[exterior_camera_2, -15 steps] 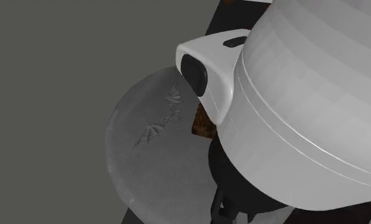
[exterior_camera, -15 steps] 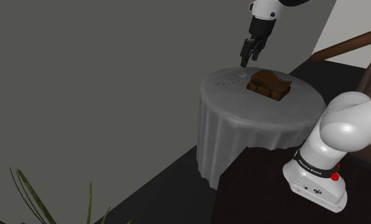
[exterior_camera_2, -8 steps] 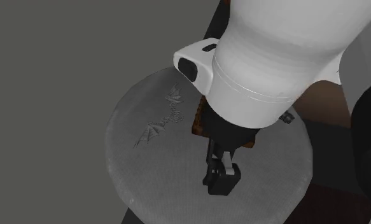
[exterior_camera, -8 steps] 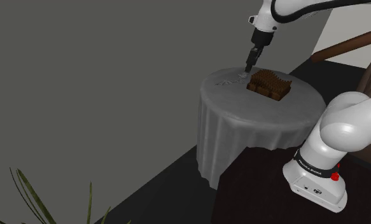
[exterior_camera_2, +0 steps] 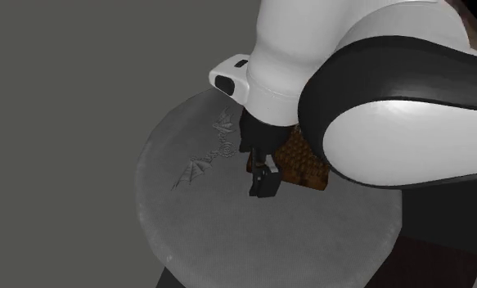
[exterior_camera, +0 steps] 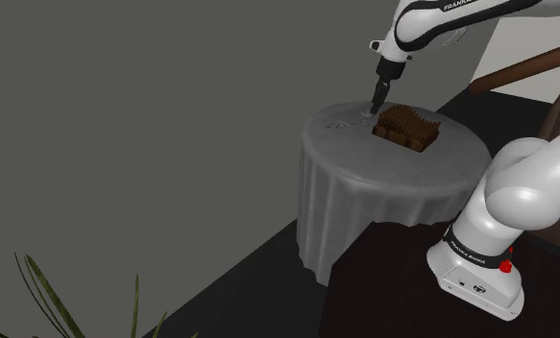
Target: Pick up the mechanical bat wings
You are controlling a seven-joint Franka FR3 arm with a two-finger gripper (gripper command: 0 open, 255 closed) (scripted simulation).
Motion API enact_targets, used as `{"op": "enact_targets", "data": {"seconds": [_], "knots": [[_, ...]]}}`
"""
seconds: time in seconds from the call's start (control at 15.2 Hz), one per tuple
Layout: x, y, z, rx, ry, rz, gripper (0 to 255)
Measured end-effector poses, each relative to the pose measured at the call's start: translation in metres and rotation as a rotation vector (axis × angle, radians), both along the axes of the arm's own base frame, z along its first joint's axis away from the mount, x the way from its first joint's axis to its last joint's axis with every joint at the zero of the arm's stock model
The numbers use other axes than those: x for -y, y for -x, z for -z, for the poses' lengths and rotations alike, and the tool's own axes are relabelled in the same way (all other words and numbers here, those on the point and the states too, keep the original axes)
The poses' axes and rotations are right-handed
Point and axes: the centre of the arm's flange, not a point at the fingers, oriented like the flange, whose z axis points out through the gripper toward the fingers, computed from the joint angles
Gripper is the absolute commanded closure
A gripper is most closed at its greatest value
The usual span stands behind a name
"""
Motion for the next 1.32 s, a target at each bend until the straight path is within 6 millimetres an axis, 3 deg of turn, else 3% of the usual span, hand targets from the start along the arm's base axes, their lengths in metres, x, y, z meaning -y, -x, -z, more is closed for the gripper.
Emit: {"op": "enact_targets", "data": {"seconds": [0.79,1.06,1.32], "knots": [[0.105,-0.094,0.081,0.029,0.011,-0.329,0],[0.118,-0.119,0.105,0.037,0.014,-0.402,0],[0.121,-0.123,0.126,0.038,0.014,-0.409,0]]}}
